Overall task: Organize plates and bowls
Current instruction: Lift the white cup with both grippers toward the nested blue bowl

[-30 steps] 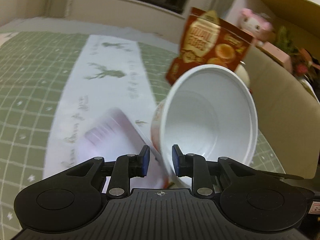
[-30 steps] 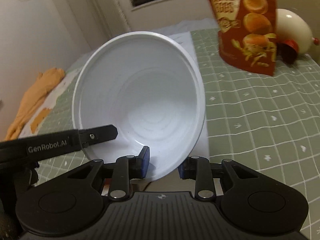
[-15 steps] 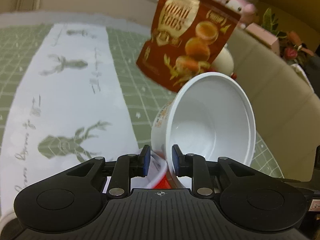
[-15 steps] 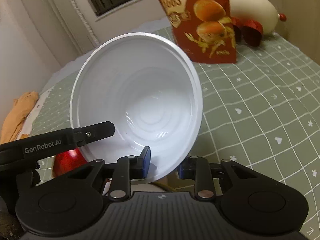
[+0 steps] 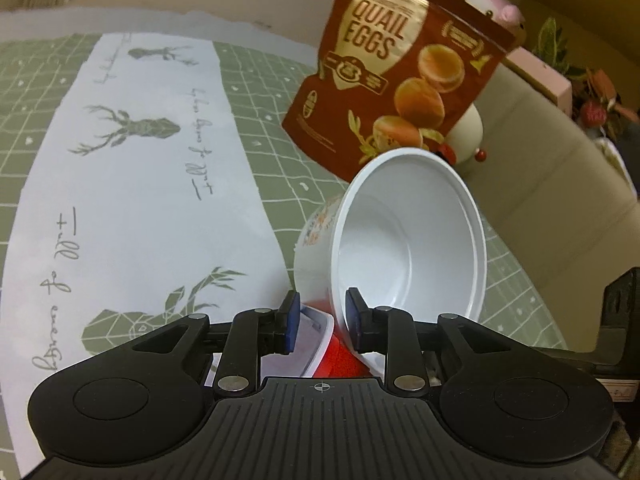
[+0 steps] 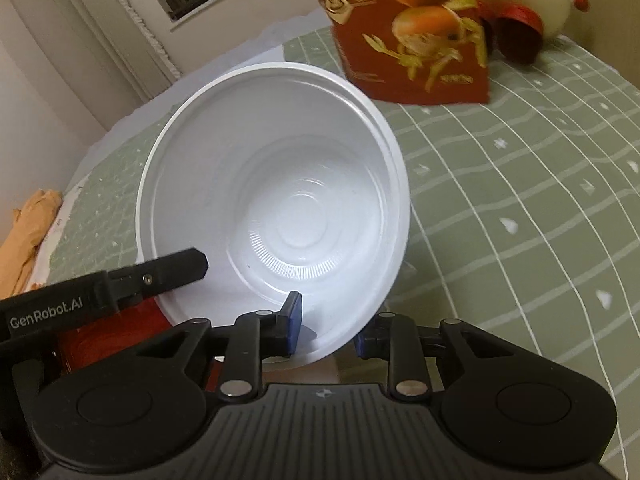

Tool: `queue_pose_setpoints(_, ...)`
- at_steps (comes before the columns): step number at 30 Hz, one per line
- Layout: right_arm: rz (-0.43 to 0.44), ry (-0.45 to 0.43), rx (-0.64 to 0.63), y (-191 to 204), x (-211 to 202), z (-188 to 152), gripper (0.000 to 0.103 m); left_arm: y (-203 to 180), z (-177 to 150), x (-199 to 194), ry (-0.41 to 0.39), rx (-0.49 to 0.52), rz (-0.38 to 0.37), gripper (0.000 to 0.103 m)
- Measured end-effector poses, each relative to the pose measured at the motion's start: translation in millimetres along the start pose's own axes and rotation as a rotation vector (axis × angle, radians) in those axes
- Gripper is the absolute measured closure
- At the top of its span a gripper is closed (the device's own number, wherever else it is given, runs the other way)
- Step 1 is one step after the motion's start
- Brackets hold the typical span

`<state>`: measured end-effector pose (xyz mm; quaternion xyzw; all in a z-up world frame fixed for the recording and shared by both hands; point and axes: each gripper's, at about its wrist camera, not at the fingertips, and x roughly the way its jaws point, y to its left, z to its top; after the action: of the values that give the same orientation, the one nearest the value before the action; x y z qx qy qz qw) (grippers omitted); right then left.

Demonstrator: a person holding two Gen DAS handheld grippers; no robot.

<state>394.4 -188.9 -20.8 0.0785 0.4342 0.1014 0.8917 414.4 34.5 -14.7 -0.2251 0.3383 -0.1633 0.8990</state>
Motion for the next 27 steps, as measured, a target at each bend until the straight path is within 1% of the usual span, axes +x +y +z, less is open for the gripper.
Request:
queue_pose_setpoints(2, 0.015, -0.014, -0.013, 2, -1, 7, 0.081, 5, 0, -3, 0.016, -0.032, -0.027, 0.077)
queue_pose_setpoints(3, 0.019, -0.018, -0.019, 1, -3, 8, 0.083, 5, -3, -4, 0.029, -0.040, -0.038, 0.080)
queue_pose_setpoints(5, 0.024, -0.017, -0.018, -8, -7, 7, 0.087, 2, -14, -5, 0.068, -0.043, -0.053, 0.079)
queue_pose_setpoints(7, 0.006, -0.008, 0.002, -23, -10, 3, 0.087, -5, -25, -4, 0.109, -0.020, -0.043, 0.077)
queue_pose_setpoints(11, -0.072, 0.021, 0.077, -66, -11, -9, 0.088, -24, -40, 0, 0.211, 0.047, 0.025, 0.078)
queue_pose_setpoints(13, -0.100, 0.018, 0.113, -87, -13, -17, 0.088, -30, -47, 4, 0.267, 0.074, 0.094, 0.080)
queue_pose_setpoints(15, -0.117, 0.003, 0.140, -102, -19, -24, 0.088, -32, -52, 10, 0.304, 0.103, 0.155, 0.081)
queue_pose_setpoints(17, -0.144, -0.025, 0.152, -110, -26, -30, 0.088, -32, -55, 11, 0.304, 0.120, 0.189, 0.081)
queue_pose_setpoints(18, -0.158, -0.039, 0.144, -113, -30, -33, 0.088, -32, -54, 10, 0.294, 0.122, 0.197, 0.083)
queue_pose_setpoints(20, -0.177, -0.057, 0.135, -118, -33, -35, 0.088, -32, -49, 12, 0.250, 0.134, 0.206, 0.088)
queue_pose_setpoints(21, -0.176, -0.060, 0.137, -121, -36, -38, 0.088, -29, -44, 15, 0.208, 0.134, 0.228, 0.088)
queue_pose_setpoints(22, -0.170, -0.061, 0.142, -123, -37, -40, 0.088, -26, -38, 21, 0.166, 0.133, 0.270, 0.088)
queue_pose_setpoints(23, -0.163, -0.061, 0.149, -124, -38, -42, 0.088, -22, -34, 27, 0.138, 0.131, 0.308, 0.088)
queue_pose_setpoints(24, -0.156, -0.061, 0.153, -125, -39, -43, 0.088, -17, -31, 35, 0.128, 0.120, 0.321, 0.085)
queue_pose_setpoints(25, -0.149, -0.061, 0.152, -124, -40, -45, 0.088, -11, -28, 42, 0.146, 0.092, 0.300, 0.080)
queue_pose_setpoints(26, -0.142, -0.062, 0.150, -123, -42, -48, 0.088, -5, -26, 48, 0.175, 0.053, 0.260, 0.074)
queue_pose_setpoints(27, -0.135, -0.061, 0.144, -123, -45, -51, 0.088, 0, -25, 51, 0.200, 0.009, 0.211, 0.072)
